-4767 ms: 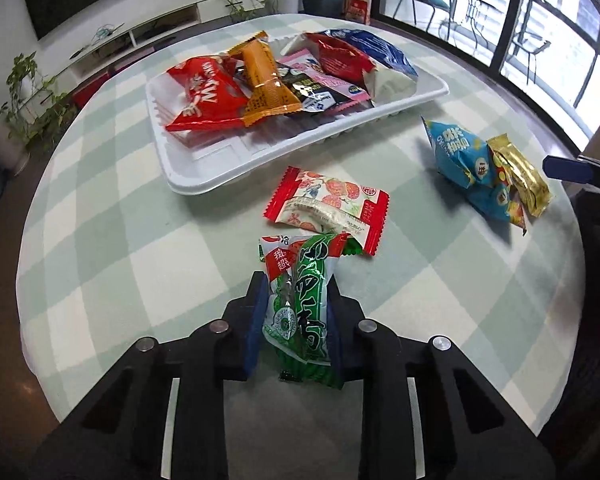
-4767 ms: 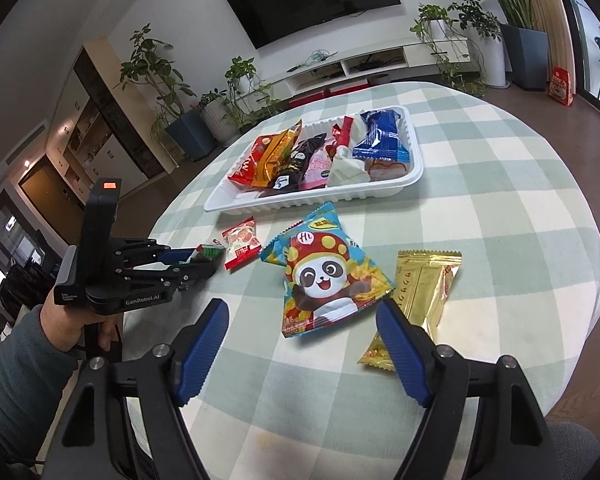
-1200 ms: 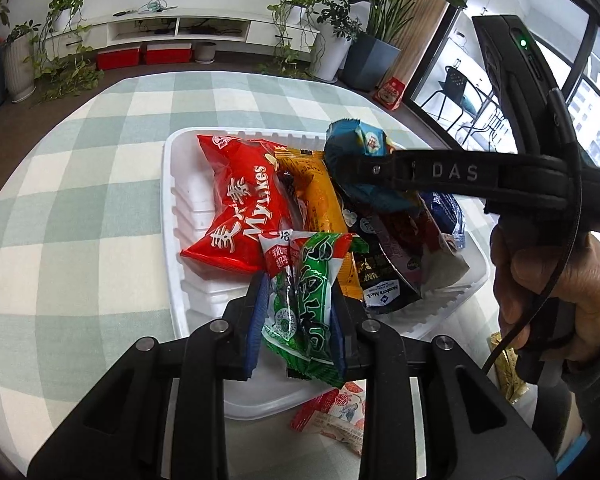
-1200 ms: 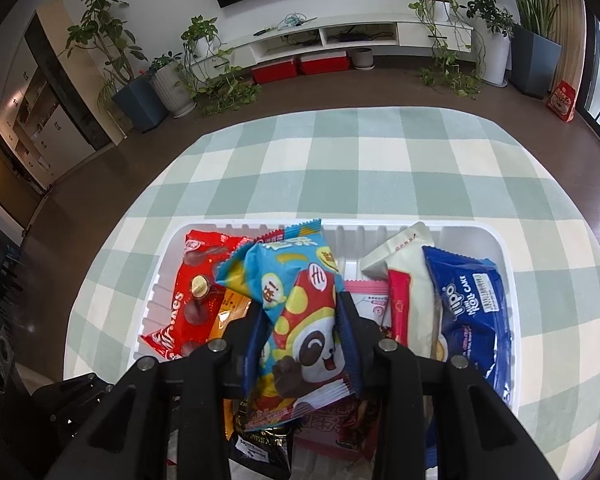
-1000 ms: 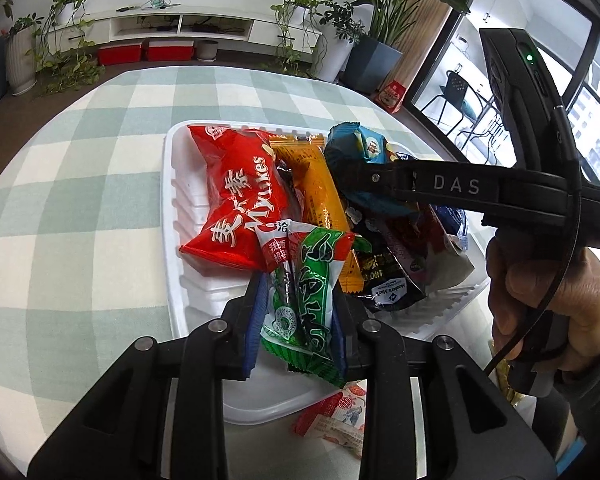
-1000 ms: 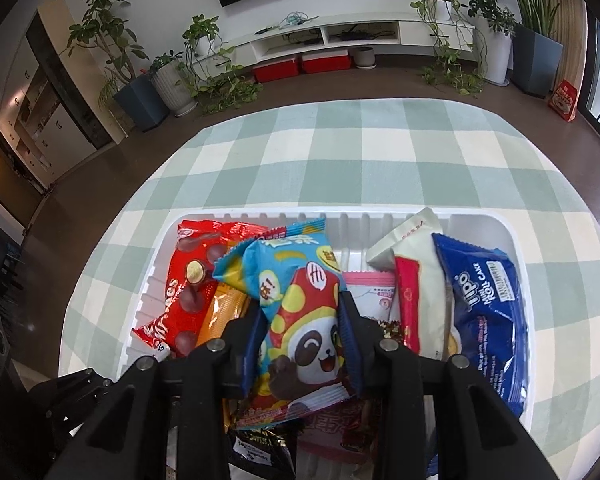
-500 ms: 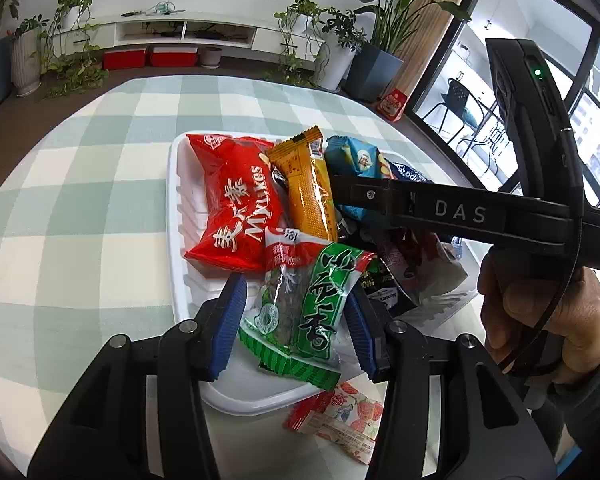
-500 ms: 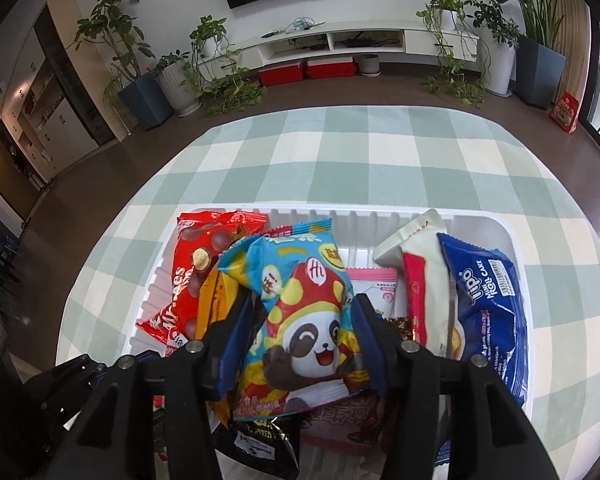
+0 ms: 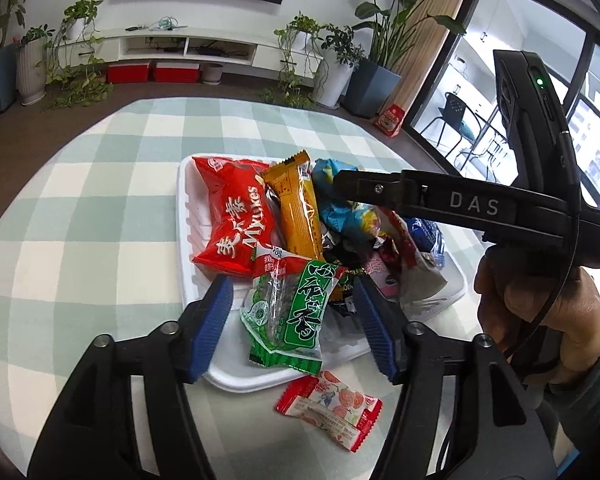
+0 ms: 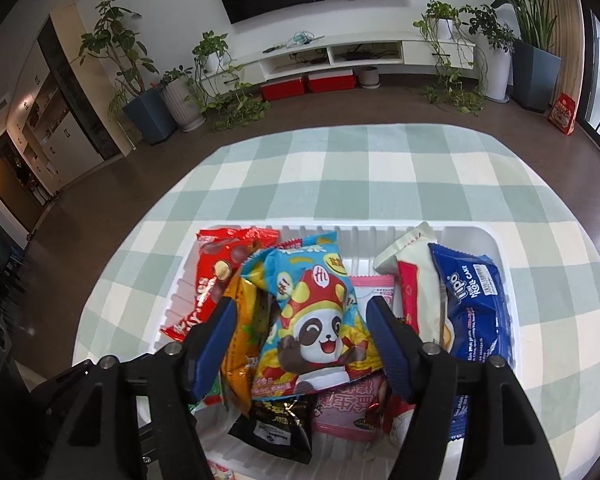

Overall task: Organize snacks
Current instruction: 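Open the left tool in the tray while the right tool releases the panda bag, then move both tools back toward the red-white candy packet and gold bar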

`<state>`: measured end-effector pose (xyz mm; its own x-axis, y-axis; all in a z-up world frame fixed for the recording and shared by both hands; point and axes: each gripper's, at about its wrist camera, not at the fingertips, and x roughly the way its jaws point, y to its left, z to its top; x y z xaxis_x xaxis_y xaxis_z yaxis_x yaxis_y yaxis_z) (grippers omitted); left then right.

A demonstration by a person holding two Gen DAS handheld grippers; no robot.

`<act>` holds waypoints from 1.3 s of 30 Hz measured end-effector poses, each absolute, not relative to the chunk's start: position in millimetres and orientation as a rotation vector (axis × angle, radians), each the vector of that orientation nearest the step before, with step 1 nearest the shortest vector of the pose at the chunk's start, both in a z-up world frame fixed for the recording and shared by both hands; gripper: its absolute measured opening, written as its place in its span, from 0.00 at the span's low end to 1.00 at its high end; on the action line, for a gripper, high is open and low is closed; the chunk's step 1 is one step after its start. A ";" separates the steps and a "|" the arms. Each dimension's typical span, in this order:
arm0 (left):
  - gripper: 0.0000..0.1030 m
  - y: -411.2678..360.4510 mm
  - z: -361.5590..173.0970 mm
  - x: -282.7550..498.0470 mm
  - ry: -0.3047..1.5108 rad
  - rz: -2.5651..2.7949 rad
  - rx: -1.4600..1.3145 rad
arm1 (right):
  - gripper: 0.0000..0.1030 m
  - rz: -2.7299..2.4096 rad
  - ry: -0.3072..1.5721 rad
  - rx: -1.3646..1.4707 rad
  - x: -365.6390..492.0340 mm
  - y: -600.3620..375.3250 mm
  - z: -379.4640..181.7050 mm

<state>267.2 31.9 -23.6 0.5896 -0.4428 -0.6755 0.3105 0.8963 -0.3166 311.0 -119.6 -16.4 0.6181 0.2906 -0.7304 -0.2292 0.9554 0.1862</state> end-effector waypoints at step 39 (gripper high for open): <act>0.97 -33.8 -67.5 220.6 1.019 -0.082 -0.034 | 0.95 0.118 0.545 0.239 51.8 -255.6 -37.2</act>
<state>220.6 -33.8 -67.5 0.5214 -0.0843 -0.8491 0.0525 0.9964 -0.0667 51.8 -255.6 -37.2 0.8491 0.1738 -0.4989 -0.0476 0.9657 0.2554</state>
